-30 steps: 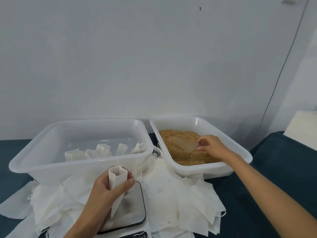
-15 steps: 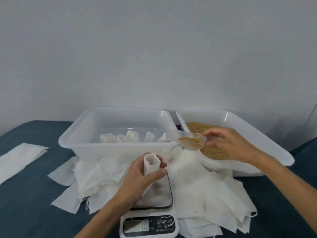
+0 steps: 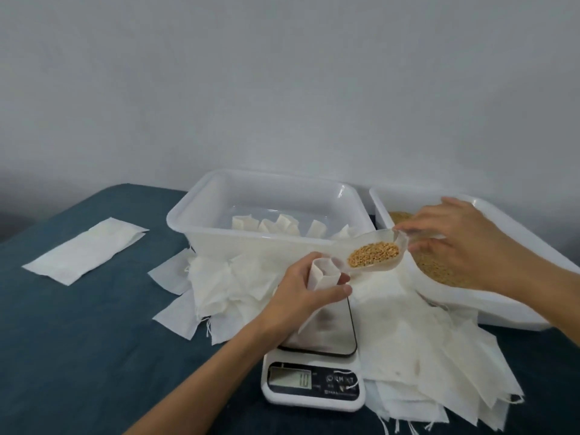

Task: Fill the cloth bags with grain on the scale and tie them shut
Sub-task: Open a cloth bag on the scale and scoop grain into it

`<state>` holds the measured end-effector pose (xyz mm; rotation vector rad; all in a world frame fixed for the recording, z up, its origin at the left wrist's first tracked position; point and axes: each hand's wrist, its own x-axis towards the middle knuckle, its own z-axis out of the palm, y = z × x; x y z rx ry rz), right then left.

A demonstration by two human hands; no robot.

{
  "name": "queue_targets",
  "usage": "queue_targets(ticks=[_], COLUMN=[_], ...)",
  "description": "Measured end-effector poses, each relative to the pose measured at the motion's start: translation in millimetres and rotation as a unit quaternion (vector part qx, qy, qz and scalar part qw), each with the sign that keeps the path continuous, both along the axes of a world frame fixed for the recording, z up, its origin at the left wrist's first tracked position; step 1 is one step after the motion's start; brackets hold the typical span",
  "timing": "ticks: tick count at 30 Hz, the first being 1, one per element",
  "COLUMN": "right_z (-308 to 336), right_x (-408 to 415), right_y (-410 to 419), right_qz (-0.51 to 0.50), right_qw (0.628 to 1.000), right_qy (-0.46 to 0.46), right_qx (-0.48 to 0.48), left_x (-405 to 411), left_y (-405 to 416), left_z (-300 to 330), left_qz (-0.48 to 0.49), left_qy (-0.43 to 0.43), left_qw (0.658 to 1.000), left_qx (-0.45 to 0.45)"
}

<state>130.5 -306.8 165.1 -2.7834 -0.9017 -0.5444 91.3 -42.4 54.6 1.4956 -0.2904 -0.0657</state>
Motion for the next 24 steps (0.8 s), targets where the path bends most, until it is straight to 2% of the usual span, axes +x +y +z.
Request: queue_targets(ticks=[4, 20, 24], right_z=[4.6, 10.1, 10.9], right_x=[-3.4, -14.8, -15.6], right_y=[7.8, 13.3, 13.7], right_qz=[-0.019, -0.029, -0.03], right_qw=[0.999, 0.996, 0.994], right_qy=[-0.007, -0.039, -0.056], right_qx=[-0.032, -0.08, -0.089], left_x=[0.1, 3.9, 3.2], left_y=[0.1, -0.1, -0.2], left_z=[1.4, -6.0, -4.8], left_qz=[0.0, -0.006, -0.014], left_qy=[0.011, 0.007, 0.005], left_qw=[1.0, 0.999, 0.999], left_qx=[-0.014, 0.048, 0.028])
